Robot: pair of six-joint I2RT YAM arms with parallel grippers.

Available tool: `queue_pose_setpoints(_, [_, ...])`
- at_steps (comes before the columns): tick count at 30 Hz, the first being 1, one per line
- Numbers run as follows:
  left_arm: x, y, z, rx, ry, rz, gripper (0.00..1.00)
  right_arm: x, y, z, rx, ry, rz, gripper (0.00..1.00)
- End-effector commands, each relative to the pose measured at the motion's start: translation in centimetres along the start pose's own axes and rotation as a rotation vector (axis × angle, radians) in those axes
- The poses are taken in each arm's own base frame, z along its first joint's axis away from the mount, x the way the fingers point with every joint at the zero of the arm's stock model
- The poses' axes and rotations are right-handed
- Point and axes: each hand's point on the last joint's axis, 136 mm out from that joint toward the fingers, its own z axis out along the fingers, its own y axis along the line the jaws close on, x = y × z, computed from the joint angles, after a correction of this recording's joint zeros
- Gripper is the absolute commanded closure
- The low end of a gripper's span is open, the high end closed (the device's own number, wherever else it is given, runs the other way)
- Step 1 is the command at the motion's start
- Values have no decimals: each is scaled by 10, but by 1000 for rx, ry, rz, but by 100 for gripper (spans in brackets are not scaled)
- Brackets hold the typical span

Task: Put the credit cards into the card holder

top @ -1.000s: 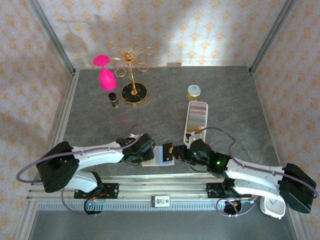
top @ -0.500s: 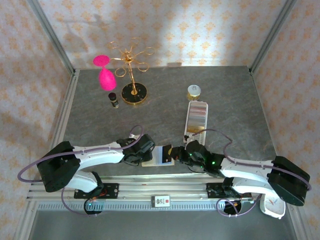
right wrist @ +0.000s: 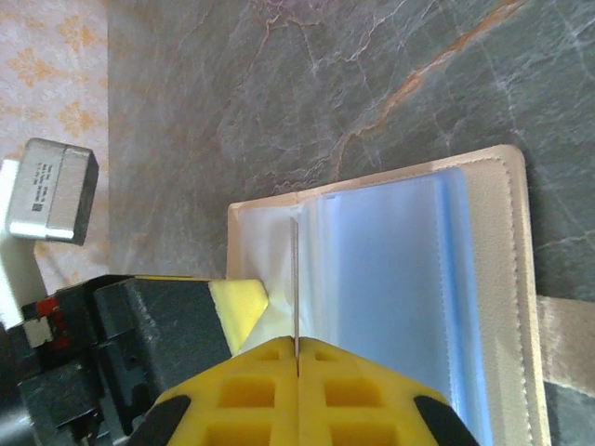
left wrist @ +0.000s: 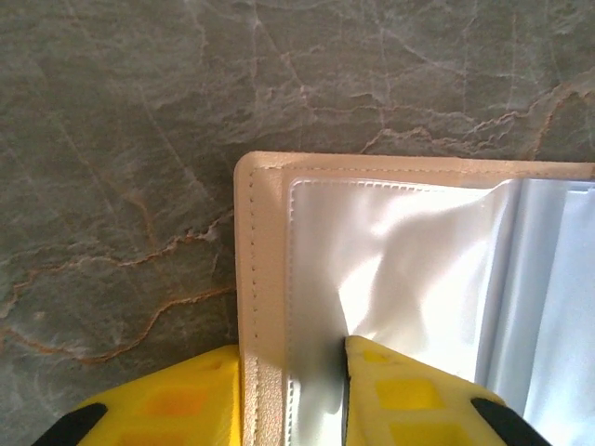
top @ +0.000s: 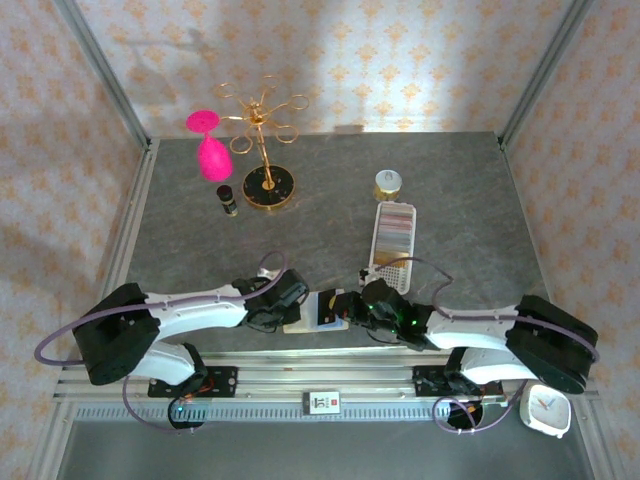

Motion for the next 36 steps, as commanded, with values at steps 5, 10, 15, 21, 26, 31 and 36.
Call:
queue_pose_setpoints(5, [11,13,9,-10,16,27,75,-3,31,17,-108,2,-40,100])
queue_pose_setpoints(10, [13,15,10,-16,25,38,77,-4,24,23,-92,-15,-42,100])
queue_pose_setpoints(15, [14,16,11,-17,26,45,79,-10,12,19,-76,-70,-29,100])
queue_pose_setpoints(21, [14,16,10,6,17,39,80,-10,5,19,-51,-74,-28,100])
queue_pose_setpoints(26, [14,16,9,13,12,33,80,-10,0,21,-29,-76,-31,100])
queue_pose_setpoints(31, [14,15,9,8,16,39,82,-11,-2,23,-17,-83,-39,100])
queue_pose_setpoints(36, [14,16,9,2,18,47,82,-9,-8,26,-4,-76,-31,100])
